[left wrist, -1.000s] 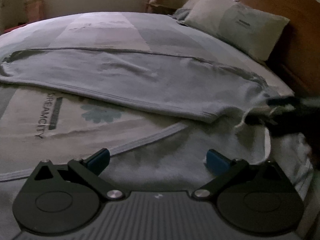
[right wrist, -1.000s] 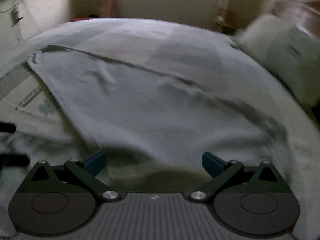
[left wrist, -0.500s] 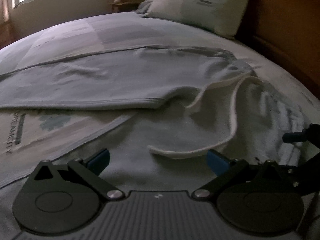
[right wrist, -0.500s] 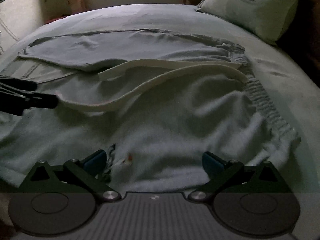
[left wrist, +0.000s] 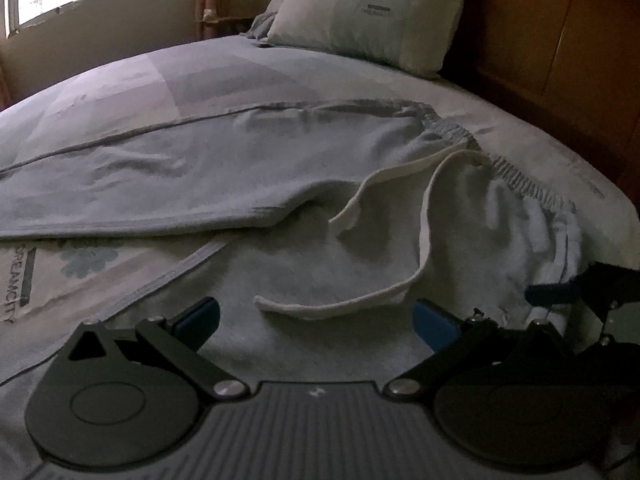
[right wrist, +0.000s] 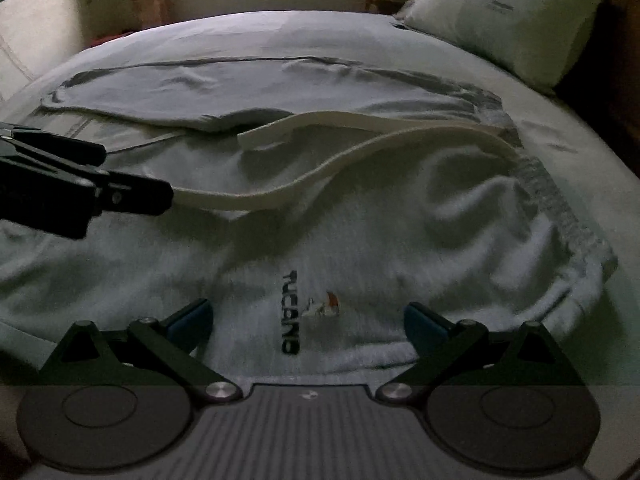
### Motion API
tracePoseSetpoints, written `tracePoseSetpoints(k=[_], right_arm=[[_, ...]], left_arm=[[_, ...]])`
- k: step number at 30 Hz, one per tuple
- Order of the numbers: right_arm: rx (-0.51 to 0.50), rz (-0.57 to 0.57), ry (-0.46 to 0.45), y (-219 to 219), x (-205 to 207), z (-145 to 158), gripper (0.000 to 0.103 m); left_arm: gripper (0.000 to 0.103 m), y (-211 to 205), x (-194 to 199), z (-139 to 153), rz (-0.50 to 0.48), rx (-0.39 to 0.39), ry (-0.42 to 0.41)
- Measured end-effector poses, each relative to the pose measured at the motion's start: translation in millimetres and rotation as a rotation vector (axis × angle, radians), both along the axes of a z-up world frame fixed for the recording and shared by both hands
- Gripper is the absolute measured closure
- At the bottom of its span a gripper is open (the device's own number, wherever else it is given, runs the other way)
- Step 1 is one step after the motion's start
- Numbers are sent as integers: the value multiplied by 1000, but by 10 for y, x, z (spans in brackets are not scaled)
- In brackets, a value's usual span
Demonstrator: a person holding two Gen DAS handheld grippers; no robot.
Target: Fold clothes
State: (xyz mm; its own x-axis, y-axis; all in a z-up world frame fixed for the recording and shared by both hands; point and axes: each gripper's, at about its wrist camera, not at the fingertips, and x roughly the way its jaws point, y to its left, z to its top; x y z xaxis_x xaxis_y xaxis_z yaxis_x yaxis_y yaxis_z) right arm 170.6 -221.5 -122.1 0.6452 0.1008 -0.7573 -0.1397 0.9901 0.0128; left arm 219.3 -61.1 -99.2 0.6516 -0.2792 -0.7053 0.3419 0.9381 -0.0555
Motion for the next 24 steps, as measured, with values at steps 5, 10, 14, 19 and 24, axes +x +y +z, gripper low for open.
tracePoseSetpoints(k=[5,10,14,19,24], right_arm=[[37,-17,-33,84,-116,114,0],[30,34,-18,370,-51,76,0],[-28,56,-9,547,-68,-35,0],[-42,56,-5,567,-191,-31,0],[-53,47,-8,604,-206,-32,0]], left_arm=[[1,94,-24,68,21,-6,-16],[1,163,-84,99,30,-9,-21],[1,219,-163,93,28,-5,-17],[1,278,-253,99,25,0,-19],[1,330,-330,136,26,-5,-32]])
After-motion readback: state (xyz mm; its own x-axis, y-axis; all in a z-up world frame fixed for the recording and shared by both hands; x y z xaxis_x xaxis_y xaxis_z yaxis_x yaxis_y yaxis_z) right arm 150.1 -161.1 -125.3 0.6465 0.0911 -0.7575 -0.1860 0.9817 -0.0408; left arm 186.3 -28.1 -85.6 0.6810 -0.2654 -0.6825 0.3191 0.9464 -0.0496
